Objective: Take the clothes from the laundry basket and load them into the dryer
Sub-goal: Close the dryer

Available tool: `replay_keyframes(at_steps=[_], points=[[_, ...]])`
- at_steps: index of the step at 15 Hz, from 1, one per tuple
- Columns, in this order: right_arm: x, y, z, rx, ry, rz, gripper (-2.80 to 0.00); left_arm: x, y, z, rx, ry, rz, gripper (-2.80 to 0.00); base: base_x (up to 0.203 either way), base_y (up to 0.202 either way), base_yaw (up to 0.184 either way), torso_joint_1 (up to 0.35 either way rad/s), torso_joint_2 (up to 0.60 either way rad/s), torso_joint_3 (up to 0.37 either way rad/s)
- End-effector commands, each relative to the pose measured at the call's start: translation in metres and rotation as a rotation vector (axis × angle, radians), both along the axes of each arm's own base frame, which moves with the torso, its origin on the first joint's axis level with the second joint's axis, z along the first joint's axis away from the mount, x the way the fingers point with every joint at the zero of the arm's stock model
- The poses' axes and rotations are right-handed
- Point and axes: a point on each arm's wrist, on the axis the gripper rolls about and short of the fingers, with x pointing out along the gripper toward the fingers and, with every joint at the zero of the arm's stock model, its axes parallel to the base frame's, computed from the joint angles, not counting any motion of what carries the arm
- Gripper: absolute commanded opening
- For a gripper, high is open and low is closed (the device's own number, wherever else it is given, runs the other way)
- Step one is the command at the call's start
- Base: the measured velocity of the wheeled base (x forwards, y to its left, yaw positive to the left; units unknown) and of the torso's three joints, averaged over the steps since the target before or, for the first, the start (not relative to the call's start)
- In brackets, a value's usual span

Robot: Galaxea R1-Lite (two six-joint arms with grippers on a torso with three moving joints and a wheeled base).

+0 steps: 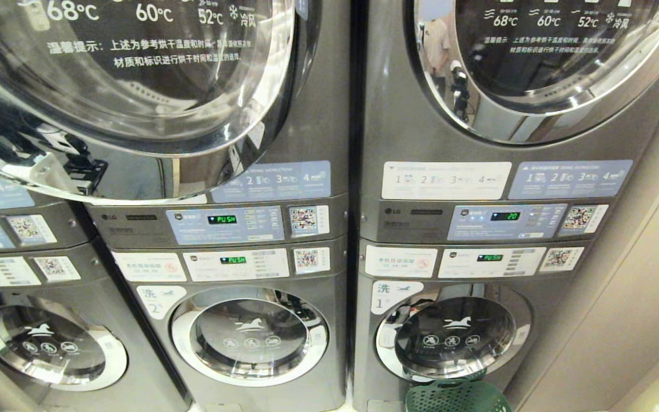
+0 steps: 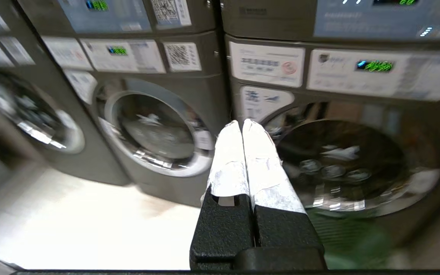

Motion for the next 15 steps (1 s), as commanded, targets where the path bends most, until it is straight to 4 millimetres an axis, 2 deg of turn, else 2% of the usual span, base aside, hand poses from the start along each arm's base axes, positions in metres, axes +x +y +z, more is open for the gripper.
replay_keyframes(at_steps=[1,4,6,8,11,15], points=[[-0.024,0.000,-0.013,-0.216,-0.162,-0.025,-2.80,0.000,0.000,0.000,-0.001,-0.001,0.000,-2.80,0.000,0.000,0.000,0.000,0.00,0.000],[-0.046,-0.003,-0.034,-0.206,-0.069,-0.137,-2.80,0.000,0.000,0.000,-0.001,-0.001,0.000,-2.80,0.000,0.000,0.000,0.000,0.00,0.000],[-0.046,-0.005,-0.031,-0.089,-0.084,-0.220,-2.80,0.000,0.000,0.000,-0.001,-0.001,-0.001,-2.80,0.000,0.000,0.000,0.000,0.00,0.000],[-0.045,-0.006,-0.032,-0.142,-0.097,-0.241,-2.80,0.000,0.000,0.000,-0.001,-0.001,0.000,-2.80,0.000,0.000,0.000,0.000,0.00,0.000],[-0.045,-0.006,-0.033,-0.343,-0.131,-0.244,-2.80,0.000,0.000,0.000,-0.001,-0.001,0.000,-2.80,0.000,0.000,0.000,0.000,0.00,0.000],[-0.045,-0.006,-0.035,-0.351,-0.102,-0.265,-2.80,0.000,0.000,0.000,-0.001,-0.001,-0.001,-2.80,0.000,0.000,0.000,0.000,0.00,0.000]])
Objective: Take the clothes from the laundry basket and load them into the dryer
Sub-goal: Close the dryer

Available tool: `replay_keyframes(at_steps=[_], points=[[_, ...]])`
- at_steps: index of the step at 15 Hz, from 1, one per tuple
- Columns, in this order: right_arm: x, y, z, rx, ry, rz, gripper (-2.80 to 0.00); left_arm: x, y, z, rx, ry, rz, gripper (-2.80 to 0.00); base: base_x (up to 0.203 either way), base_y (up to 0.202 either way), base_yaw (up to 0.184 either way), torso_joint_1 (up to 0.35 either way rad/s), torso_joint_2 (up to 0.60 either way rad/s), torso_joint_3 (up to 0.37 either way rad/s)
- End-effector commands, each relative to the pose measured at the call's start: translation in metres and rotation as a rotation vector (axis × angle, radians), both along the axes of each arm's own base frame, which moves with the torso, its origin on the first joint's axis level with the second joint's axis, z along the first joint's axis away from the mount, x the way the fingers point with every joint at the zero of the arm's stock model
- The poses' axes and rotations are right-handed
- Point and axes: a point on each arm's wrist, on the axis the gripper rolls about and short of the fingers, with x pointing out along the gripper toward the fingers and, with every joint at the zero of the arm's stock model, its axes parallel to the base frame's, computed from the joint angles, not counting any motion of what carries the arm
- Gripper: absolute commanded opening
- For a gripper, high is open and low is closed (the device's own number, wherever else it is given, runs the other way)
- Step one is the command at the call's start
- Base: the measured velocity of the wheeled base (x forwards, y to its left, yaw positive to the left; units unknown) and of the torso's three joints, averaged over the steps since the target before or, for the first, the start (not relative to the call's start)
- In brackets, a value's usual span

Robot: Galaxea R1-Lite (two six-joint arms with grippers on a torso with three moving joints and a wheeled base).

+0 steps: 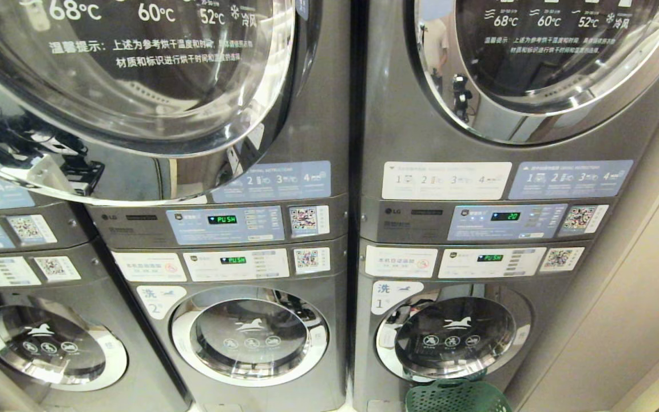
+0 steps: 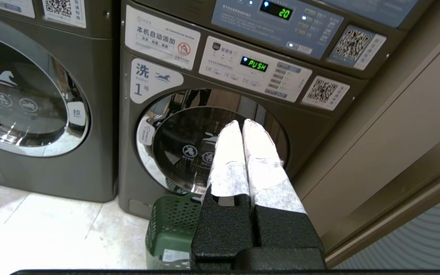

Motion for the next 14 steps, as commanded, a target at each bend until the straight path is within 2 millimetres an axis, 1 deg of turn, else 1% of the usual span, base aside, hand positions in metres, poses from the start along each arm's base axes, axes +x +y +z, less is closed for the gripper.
replay_keyframes(at_steps=[1,3,6,7,8,9,10,11,12,13,14], points=[[-0.001,0.000,-0.001,0.019,0.020,0.000,-2.80,0.000,0.000,0.000,0.000,-0.002,0.000,-2.80,0.000,0.000,0.000,0.000,0.00,0.000],[0.000,0.000,-0.004,0.089,0.042,-0.010,-2.80,0.000,0.000,0.000,0.000,-0.001,-0.001,-2.80,0.000,0.000,0.000,0.000,0.00,0.000],[0.000,0.000,-0.004,0.090,0.043,-0.012,-2.80,0.000,0.000,0.000,0.007,0.006,-0.002,-2.80,0.000,0.000,0.000,0.000,0.00,0.000],[0.000,0.000,-0.004,0.094,0.045,-0.013,-2.80,0.000,0.000,0.002,0.050,-0.011,-0.013,-2.80,0.000,0.000,0.000,0.000,0.00,0.000],[0.000,0.000,-0.004,0.095,0.044,-0.013,-2.80,-0.003,-0.001,0.012,0.070,-0.056,-0.046,-2.80,0.000,0.000,0.000,0.000,0.00,0.000],[0.000,0.000,-0.004,0.096,0.045,-0.013,-2.80,-0.007,-0.003,0.031,0.077,-0.111,-0.108,-2.80,0.000,0.000,0.000,0.000,0.00,0.000],[0.000,0.000,-0.004,0.089,0.043,-0.012,-2.80,-0.014,-0.004,0.062,0.089,-0.181,-0.193,-2.80,0.000,0.000,0.000,0.000,0.00,0.000],[0.000,0.000,-0.004,0.091,0.043,-0.012,-2.80,-0.016,-0.006,0.093,0.096,-0.215,-0.266,-2.80,0.000,0.000,0.000,0.000,0.00,0.000],[0.000,0.000,-0.004,0.093,0.044,-0.013,-2.80,-0.010,-0.007,0.123,0.092,-0.216,-0.320,-2.80,0.000,0.000,0.000,0.000,0.00,0.000],[0.000,0.000,-0.004,0.093,0.044,-0.013,-2.80,0.004,-0.008,0.156,0.082,-0.207,-0.367,-2.80,0.000,0.000,0.000,0.000,0.00,0.000],[0.000,0.000,-0.004,0.096,0.045,-0.013,-2.80,0.025,-0.009,0.189,0.073,-0.208,-0.407,-2.80,0.000,0.000,0.000,0.000,0.00,0.000]])
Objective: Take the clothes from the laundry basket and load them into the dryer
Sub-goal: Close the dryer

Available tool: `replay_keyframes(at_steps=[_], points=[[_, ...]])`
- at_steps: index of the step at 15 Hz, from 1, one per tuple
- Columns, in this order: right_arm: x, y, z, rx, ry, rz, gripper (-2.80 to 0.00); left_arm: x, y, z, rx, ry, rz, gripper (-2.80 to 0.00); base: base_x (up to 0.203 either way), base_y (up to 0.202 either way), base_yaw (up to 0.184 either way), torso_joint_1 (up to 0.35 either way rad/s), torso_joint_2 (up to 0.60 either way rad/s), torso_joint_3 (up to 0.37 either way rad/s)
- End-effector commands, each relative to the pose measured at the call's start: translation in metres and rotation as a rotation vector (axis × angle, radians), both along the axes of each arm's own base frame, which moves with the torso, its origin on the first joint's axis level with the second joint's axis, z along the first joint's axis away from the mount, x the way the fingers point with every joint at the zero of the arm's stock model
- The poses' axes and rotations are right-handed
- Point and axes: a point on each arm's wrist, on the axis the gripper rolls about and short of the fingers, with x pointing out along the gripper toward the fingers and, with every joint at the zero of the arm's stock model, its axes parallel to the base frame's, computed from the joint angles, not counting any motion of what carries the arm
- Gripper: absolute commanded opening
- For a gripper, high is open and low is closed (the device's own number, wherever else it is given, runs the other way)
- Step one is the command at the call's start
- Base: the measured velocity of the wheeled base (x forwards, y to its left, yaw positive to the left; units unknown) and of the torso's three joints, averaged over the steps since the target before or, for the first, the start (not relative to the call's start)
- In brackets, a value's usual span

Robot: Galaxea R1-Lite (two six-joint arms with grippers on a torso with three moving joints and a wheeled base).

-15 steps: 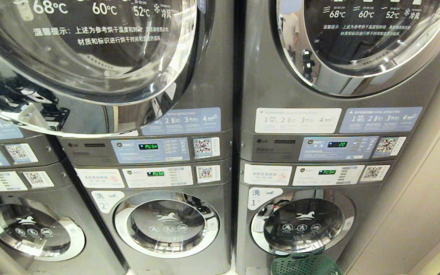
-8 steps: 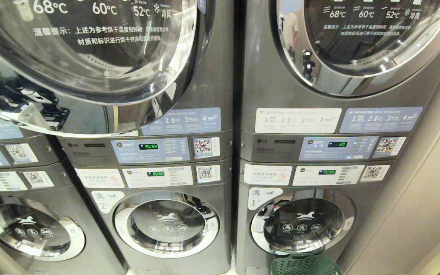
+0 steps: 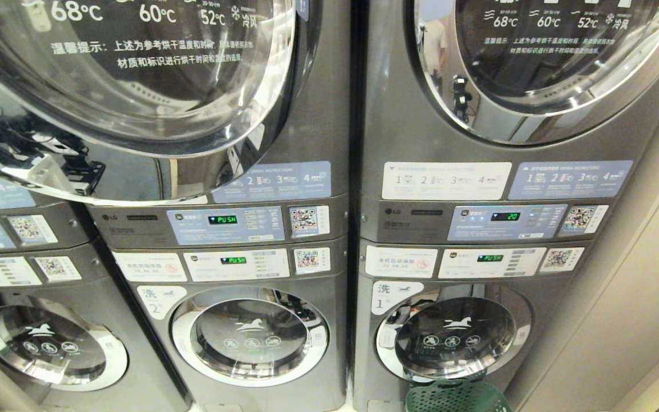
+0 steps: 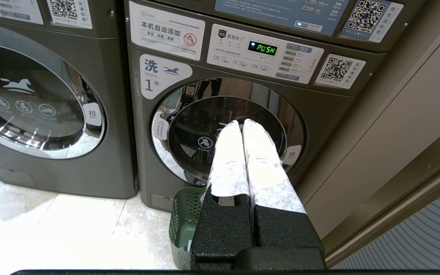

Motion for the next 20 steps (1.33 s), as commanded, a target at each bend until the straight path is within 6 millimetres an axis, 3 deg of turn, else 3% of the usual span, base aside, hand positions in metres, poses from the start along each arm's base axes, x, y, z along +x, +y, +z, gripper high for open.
replay_keyframes(at_steps=[1,5,7,9,11,14,17,20], points=[[0.000,0.000,0.000,-0.001,0.001,0.001,-2.80,0.060,-0.002,0.052,0.003,0.096,-0.049,-2.80,0.000,0.000,0.000,0.000,0.00,0.000],[0.000,0.000,0.000,0.004,0.002,0.002,-2.80,0.143,-0.005,0.123,-0.003,-0.001,-0.088,-2.80,0.000,0.000,0.000,0.000,0.00,0.000],[0.000,0.000,0.000,0.007,0.003,0.002,-2.80,0.167,-0.005,0.155,-0.033,-0.086,-0.015,-2.80,0.000,0.000,0.000,0.000,0.00,0.000],[0.000,0.000,0.000,0.023,0.004,0.000,-2.80,0.179,-0.002,0.174,-0.075,-0.134,0.084,-2.80,0.000,0.000,0.000,0.000,0.00,0.000],[0.000,0.000,0.000,0.033,0.005,-0.001,-2.80,0.184,0.008,0.175,-0.072,-0.138,0.181,-2.80,0.000,0.000,0.000,0.000,0.00,0.000],[0.000,0.000,0.000,0.033,0.005,-0.001,-2.80,0.194,0.039,0.171,-0.050,-0.122,0.380,-2.80,0.000,0.000,0.000,0.000,0.00,0.000],[0.000,0.000,-0.001,0.042,0.007,-0.002,-2.80,0.241,0.078,0.154,-0.081,-0.034,0.498,-2.80,0.000,0.000,0.000,0.000,0.00,0.000],[0.000,0.000,-0.001,0.042,0.005,-0.002,-2.80,0.302,0.111,0.127,-0.099,0.007,0.521,-2.80,0.000,0.000,0.000,0.000,0.00,0.000]])
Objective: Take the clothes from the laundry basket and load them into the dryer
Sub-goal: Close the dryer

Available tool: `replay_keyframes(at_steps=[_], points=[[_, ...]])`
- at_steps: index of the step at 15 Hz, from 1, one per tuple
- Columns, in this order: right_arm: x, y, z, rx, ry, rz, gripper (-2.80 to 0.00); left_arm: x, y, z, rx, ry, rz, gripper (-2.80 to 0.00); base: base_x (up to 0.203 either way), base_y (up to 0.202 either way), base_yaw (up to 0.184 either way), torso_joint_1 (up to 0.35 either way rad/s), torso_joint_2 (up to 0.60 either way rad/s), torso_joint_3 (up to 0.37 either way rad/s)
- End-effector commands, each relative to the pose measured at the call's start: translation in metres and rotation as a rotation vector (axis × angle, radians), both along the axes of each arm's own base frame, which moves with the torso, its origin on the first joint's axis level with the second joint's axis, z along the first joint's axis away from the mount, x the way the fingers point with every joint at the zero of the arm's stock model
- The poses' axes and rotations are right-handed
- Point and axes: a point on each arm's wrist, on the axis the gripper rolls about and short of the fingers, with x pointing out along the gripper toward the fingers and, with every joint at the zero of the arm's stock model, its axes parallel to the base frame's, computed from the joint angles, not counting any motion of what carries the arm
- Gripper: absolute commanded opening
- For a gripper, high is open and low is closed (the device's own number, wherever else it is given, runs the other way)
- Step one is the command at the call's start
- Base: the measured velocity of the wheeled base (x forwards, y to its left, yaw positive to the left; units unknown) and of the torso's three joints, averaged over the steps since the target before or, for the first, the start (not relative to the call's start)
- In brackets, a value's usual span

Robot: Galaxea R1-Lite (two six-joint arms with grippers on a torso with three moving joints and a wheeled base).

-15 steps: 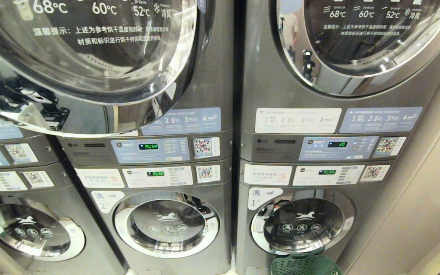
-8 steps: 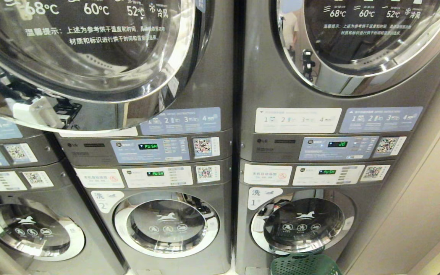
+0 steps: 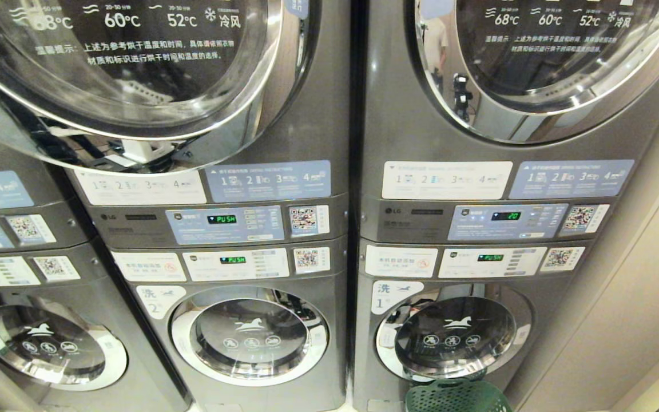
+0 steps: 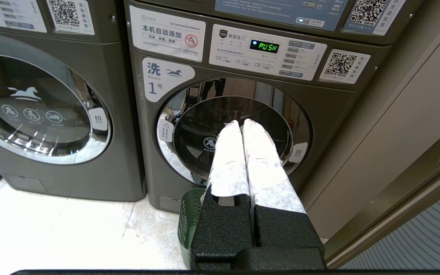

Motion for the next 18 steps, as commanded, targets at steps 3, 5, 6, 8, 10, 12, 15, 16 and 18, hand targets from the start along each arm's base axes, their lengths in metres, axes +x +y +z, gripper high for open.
replay_keyframes(at_steps=[3,5,6,8,10,12,15,16,18], points=[[0.000,0.000,0.000,0.006,0.001,0.001,-2.80,0.080,0.035,-0.041,0.039,0.004,-0.078,-2.80,0.000,0.000,0.000,0.000,0.00,0.000],[0.000,0.000,-0.001,0.012,0.001,-0.001,-2.80,0.086,0.033,-0.049,0.042,0.018,-0.109,-2.80,0.000,0.000,0.000,0.000,0.00,0.000],[0.000,0.000,-0.001,0.012,0.001,-0.001,-2.80,0.089,0.029,-0.058,0.029,0.045,-0.128,-2.80,0.000,0.000,0.000,0.000,0.00,0.000],[0.000,0.000,0.000,0.008,-0.001,-0.001,-2.80,0.100,0.029,-0.077,0.013,0.102,-0.165,-2.80,0.000,0.000,0.000,0.000,0.00,0.000],[0.000,0.000,-0.001,0.008,0.001,-0.002,-2.80,0.116,0.034,-0.097,0.004,0.142,-0.173,-2.80,0.000,0.000,0.000,0.000,0.00,0.000],[0.000,-0.001,-0.001,0.006,0.001,-0.037,-2.80,0.132,0.038,-0.115,0.003,0.158,-0.179,-2.80,0.000,0.000,0.000,0.000,0.00,0.000],[0.001,-0.001,-0.001,0.008,0.001,-0.046,-2.80,0.154,0.044,-0.139,0.016,0.180,-0.179,-2.80,0.000,0.000,0.000,0.000,0.00,0.000],[0.001,-0.001,-0.001,0.008,0.001,-0.046,-2.80,0.160,0.045,-0.145,0.026,0.188,-0.180,-2.80,0.000,0.000,0.000,0.000,0.00,0.000],[0.001,-0.001,-0.001,0.008,0.001,-0.046,-2.80,0.176,0.041,-0.151,0.037,0.178,-0.197,-2.80,0.000,0.000,0.000,0.000,0.00,0.000]])
